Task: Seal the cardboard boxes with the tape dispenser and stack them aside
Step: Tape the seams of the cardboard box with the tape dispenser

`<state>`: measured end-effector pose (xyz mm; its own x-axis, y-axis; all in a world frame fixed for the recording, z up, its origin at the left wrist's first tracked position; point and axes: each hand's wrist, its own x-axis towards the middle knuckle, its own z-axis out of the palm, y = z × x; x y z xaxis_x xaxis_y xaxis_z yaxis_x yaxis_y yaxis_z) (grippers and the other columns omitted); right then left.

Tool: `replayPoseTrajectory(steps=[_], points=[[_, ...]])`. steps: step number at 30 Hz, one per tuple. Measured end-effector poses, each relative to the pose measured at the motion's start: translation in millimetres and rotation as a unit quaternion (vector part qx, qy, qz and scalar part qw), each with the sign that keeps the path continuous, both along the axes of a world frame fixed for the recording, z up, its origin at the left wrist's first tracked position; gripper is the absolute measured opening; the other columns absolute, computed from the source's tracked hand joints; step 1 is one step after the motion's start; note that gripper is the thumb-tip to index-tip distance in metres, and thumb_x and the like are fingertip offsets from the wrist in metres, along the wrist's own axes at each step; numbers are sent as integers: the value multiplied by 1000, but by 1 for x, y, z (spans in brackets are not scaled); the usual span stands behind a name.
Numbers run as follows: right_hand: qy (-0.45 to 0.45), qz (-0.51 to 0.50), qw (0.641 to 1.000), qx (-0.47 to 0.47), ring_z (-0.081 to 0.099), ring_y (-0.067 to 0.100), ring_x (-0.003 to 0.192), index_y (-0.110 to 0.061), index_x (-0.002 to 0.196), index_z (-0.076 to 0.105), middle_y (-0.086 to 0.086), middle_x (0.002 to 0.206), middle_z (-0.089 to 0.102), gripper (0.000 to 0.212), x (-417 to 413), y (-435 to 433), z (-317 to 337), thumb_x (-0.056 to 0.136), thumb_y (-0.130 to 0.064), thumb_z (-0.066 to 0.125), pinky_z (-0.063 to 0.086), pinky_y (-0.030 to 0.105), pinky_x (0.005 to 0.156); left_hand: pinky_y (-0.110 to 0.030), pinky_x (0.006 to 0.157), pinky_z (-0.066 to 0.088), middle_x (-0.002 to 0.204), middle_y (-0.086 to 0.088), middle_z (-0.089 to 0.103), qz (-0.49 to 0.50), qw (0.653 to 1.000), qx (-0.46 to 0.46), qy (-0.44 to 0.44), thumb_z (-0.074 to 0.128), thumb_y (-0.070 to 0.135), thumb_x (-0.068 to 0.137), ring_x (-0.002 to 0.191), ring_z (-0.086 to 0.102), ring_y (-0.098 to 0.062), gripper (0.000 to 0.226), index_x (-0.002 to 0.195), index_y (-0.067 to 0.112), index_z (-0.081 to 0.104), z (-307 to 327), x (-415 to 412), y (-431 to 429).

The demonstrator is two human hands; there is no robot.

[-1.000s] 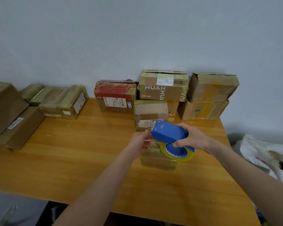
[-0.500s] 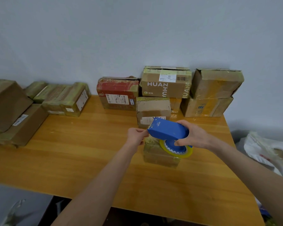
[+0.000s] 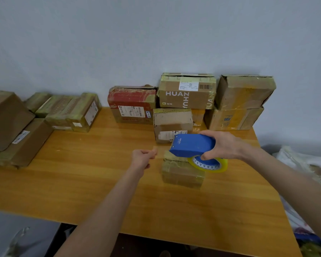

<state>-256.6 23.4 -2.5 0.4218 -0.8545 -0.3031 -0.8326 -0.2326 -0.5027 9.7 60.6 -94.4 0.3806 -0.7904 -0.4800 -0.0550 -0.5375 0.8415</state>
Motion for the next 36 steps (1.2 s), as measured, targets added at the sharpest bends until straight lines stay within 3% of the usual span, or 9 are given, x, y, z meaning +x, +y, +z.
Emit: replayPoseTrajectory(steps=[10,13,16,18,21,23,25,27,36], points=[[40,-12,999,-25,57,19,101,-41,134,43,-8,114,58,73,7,8,-19,70,-53,74,54,42,85,-27,55,43,77,-2,66,-2,998,43,-42,67,22,90,58,48,-14,18,92,5,73,-36,-13,-1],[45,-15,998,-33,57,20,101,-41,135,41,-7,115,58,73,11,8,-21,70,-55,72,54,41,84,-26,53,46,80,0,66,-32,996,69,-44,65,34,90,60,51,-13,32,100,5,70,-46,-19,2],[44,-25,998,-32,58,20,100,-40,136,41,-6,114,58,74,12,6,-22,70,-56,72,55,40,83,-31,58,53,104,-9,64,-101,982,108,-119,65,43,89,82,60,-22,43,124,18,58,-48,-15,11],[34,-35,998,-31,58,19,98,-40,136,41,-7,113,58,75,11,6,-23,70,-57,73,54,37,82,-35,78,55,108,-10,62,-130,966,54,-217,66,32,90,93,62,-24,50,134,15,52,-51,-12,15],[33,-34,998,-37,57,19,95,-39,135,42,-7,109,57,75,13,5,-26,70,-57,73,53,34,78,-20,90,44,132,-5,52,-161,914,-143,-345,60,20,93,102,52,-8,46,137,17,49,-41,-17,26],[36,-32,998,-39,57,18,94,-38,136,41,-8,108,56,75,15,4,-26,70,-58,73,52,32,75,-25,107,34,148,-1,39,-266,851,-231,-390,57,24,94,129,40,-12,55,145,16,37,-35,-26,30],[38,-30,998,-41,57,17,94,-37,137,39,-8,108,56,77,15,4,-25,71,-58,72,52,31,75,-35,119,20,159,-1,19,-383,787,-223,-429,50,33,97,147,12,-15,65,152,16,20,-33,-33,32],[39,-21,998,-43,57,17,94,-37,137,39,-8,110,57,77,13,4,-24,71,-60,72,53,32,76,-36,122,8,161,-3,10,-450,746,-175,-459,41,40,100,149,1,-17,68,154,15,8,-37,-35,31],[60,12,997,-56,57,16,93,-40,133,40,-10,110,58,70,12,6,-19,71,-56,69,51,29,69,-35,121,1,161,-6,7,-471,688,-136,-535,26,42,103,149,0,-20,62,153,12,5,-47,-35,27]])
